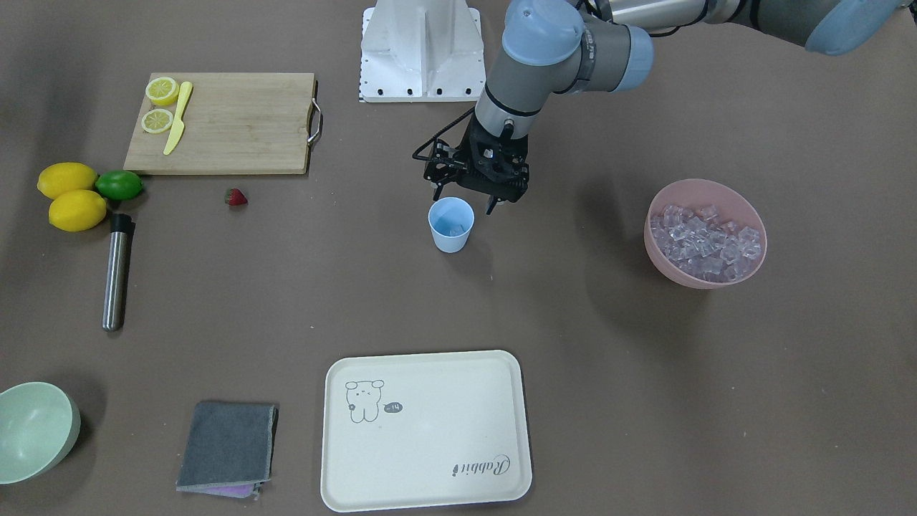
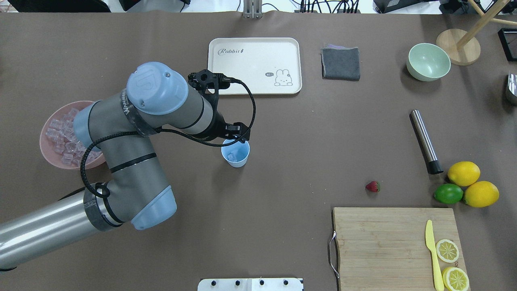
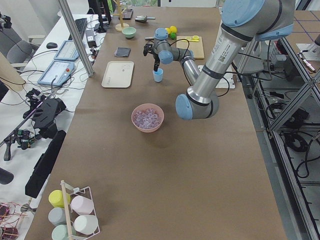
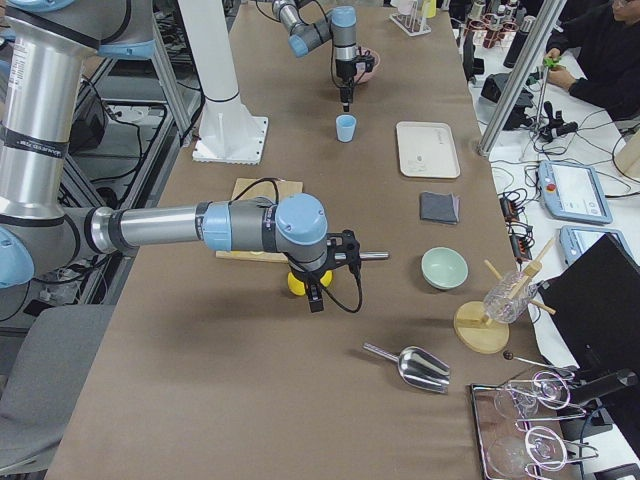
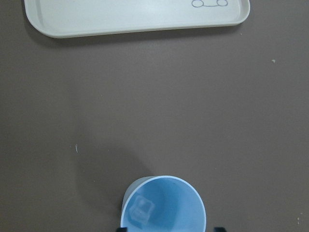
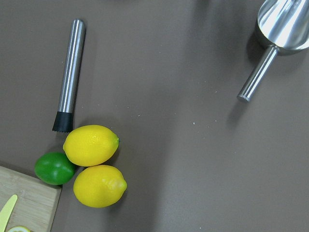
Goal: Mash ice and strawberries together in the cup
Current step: 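Move the empty left gripper back over the ice bowl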
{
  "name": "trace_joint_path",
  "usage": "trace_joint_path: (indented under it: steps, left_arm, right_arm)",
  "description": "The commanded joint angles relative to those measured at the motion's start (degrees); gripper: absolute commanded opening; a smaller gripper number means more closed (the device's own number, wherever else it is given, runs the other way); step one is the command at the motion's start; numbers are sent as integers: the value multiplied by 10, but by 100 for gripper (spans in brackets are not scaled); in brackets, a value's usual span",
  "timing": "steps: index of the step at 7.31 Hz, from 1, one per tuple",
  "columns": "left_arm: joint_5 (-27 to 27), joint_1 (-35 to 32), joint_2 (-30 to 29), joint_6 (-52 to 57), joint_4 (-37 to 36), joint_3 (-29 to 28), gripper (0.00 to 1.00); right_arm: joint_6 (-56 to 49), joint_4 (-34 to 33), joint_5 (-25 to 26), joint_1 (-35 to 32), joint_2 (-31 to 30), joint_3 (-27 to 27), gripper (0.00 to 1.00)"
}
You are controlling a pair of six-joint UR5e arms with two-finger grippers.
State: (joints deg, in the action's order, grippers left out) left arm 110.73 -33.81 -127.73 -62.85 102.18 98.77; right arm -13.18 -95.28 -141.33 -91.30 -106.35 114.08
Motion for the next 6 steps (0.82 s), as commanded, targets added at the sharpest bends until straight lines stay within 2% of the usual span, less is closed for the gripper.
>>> trace_joint_path:
  steps: [1, 3, 5, 6]
  left_arm:
    - [47, -57, 74, 93, -13, 49, 96]
    - [142, -145, 182, 142, -10, 89, 93]
    - [145, -175, 312, 190, 4, 138, 90]
    - [146, -175, 344, 183, 19, 134, 95]
  right_arm:
    - [0, 1, 0, 1, 2, 0, 100]
    - [0, 0, 1, 1, 1, 4, 100]
    - [1, 1, 1, 1, 0, 4, 100]
    - [1, 1, 1, 0, 0, 4, 100]
